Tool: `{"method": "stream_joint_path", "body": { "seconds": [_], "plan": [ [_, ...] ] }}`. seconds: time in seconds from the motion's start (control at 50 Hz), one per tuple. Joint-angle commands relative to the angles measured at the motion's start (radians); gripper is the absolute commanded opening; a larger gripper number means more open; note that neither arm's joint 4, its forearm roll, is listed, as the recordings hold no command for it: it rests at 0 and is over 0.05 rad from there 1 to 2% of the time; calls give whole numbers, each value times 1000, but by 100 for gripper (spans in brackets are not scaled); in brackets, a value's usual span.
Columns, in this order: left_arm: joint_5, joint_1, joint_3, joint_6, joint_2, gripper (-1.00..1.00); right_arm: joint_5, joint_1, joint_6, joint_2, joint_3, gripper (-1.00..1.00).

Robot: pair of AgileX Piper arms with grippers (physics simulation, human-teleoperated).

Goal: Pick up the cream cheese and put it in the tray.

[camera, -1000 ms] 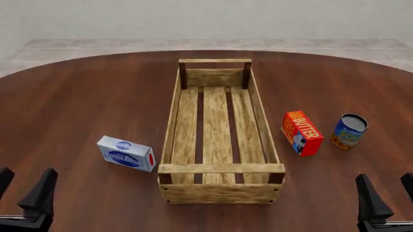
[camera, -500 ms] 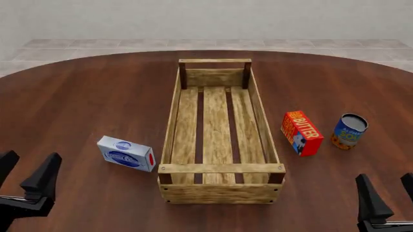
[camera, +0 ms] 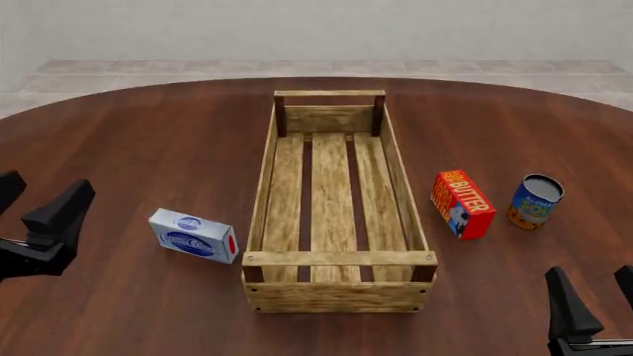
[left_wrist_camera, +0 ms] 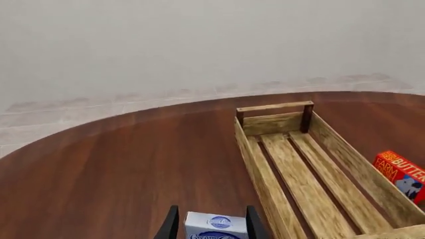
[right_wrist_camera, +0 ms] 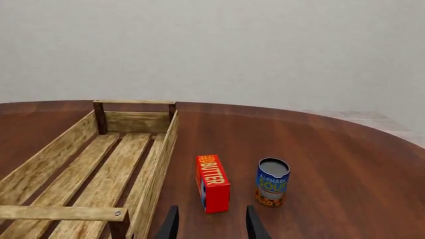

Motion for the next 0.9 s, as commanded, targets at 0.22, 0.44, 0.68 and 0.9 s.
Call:
{"method": "stream_joint_path", "body": {
  "seconds": [0.22,0.44,0.68,0.9],
  "plan": [
    [132,-39,-214,120,241,100,0,-1,-2,-1,-1,100],
    [272,-72,-309,119,294,100,2,-2,4,0,1,100],
    [371,-60,-392,213,319,100,-1,-2,0,0,1,100],
    [427,-63,-440,270,361,100,-1,-2,-1,0,0,100]
  ]
}}
